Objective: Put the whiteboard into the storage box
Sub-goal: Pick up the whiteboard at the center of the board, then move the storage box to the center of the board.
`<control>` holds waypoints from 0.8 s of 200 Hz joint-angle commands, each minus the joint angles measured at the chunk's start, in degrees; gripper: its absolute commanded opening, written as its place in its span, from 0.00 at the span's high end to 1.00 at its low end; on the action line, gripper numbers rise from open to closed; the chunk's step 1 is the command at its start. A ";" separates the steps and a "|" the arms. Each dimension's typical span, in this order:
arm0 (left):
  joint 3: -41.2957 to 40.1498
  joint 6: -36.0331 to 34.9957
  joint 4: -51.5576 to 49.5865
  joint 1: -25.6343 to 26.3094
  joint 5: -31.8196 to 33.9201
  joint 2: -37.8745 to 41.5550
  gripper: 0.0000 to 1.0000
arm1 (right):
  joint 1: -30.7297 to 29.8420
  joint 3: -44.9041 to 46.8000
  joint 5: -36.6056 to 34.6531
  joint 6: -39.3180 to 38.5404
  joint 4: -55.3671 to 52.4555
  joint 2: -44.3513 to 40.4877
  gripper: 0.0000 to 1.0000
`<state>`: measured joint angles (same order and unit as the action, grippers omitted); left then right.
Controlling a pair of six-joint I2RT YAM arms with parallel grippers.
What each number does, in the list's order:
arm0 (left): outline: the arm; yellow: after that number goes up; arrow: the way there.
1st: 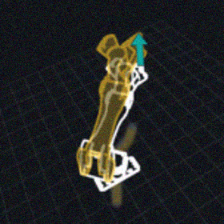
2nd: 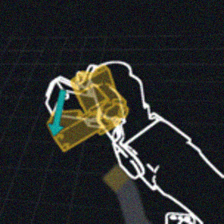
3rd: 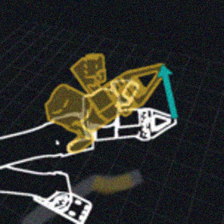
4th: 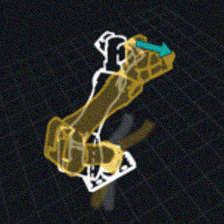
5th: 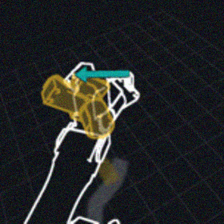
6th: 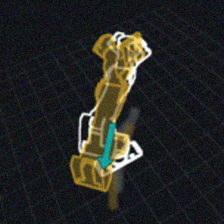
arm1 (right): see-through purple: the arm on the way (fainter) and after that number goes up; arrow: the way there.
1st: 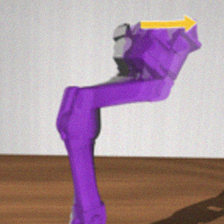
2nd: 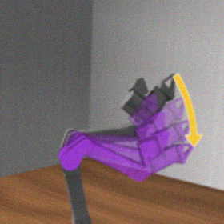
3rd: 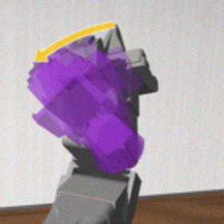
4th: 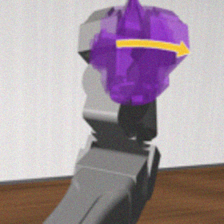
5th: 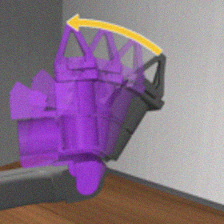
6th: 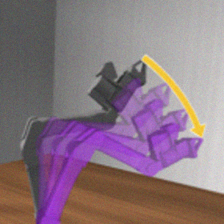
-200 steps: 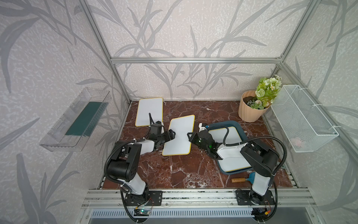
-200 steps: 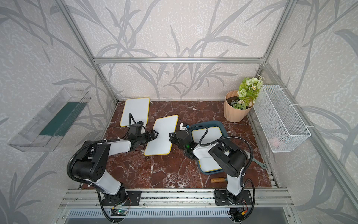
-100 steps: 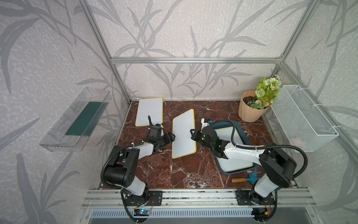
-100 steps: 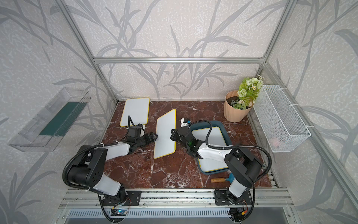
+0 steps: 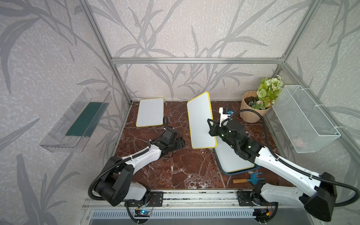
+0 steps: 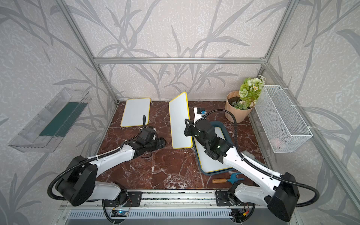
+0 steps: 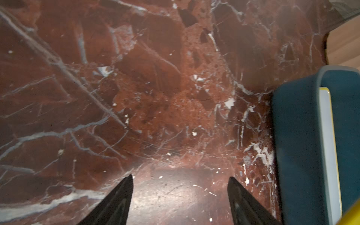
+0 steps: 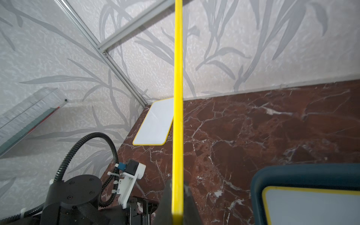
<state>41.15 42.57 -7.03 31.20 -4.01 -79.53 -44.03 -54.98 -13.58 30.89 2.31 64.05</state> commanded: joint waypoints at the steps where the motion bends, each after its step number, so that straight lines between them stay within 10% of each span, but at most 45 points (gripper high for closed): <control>1: 3.88 3.53 -5.00 4.47 6.93 -0.02 0.24 | 2.61 -3.20 -1.20 -5.17 -3.51 -6.65 1.00; 160: 31.04 12.33 -11.23 27.22 20.81 -22.98 0.31 | 7.12 -0.16 -15.71 -18.85 -23.81 -29.14 1.00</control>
<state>68.66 53.10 -16.08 57.39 13.06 -100.47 -37.28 -55.66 -25.54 13.26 -24.38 37.74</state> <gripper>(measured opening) 0.690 0.082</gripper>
